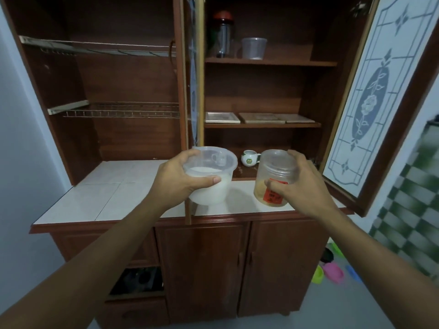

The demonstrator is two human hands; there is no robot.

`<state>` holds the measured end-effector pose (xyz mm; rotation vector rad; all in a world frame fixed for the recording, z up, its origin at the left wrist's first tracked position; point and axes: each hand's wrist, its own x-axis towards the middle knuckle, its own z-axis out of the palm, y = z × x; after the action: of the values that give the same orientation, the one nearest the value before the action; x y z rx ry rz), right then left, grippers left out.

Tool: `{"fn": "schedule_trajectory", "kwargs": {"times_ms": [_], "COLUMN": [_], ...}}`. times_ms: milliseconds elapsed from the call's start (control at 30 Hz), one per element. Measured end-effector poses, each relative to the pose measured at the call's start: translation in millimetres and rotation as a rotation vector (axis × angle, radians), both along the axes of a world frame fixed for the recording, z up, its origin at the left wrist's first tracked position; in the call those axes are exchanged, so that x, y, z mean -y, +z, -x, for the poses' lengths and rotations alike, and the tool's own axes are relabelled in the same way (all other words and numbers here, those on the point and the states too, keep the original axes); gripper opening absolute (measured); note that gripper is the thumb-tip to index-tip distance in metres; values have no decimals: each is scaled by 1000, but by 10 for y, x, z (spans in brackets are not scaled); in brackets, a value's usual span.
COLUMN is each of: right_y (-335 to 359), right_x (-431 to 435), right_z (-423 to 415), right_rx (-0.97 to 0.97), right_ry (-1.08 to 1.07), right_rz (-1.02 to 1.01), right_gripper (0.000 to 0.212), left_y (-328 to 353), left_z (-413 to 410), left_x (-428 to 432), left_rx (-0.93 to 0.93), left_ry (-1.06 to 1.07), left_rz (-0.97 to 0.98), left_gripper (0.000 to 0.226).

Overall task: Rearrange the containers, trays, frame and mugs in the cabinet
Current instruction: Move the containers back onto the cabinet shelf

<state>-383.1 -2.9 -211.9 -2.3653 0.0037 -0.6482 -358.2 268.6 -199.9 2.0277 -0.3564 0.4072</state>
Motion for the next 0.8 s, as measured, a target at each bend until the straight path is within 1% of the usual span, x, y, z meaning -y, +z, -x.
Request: {"fn": "schedule_trajectory", "kwargs": {"times_ms": [133,200,333,367,467,567,700,800], "right_y": [16,21,15,13,48,101,183,270], "right_x": [265,431,795,898,1203,1485,1777,1873], "right_z": [-120,-221,-433,-489,-625,-708,-847,-957], "right_rx": [3,9,8,11,8,10,7,15], "right_ry": [-14,-4,38,46,55,84,101,102], "right_rz": [-2,-4,-6,3,21,55,49,74], "right_gripper": [92,91,92,93,94,94,94,93], "left_y": [21,8,-8,-9,1,20,51,99], "left_z": [-126,-204,-318,-339,-397,-456,-607,-738], "left_x": [257,411,784,895,1216,1483,1762,1856], "left_rx": [-3,-1,-5,-2,8,12,14,19], "left_ry": [4,8,36,44,64,77,90,94], "left_rz": [-5,-3,-13,-6,27,37,44,31], "left_gripper": [77,84,89,89,76,82,82,93]}}
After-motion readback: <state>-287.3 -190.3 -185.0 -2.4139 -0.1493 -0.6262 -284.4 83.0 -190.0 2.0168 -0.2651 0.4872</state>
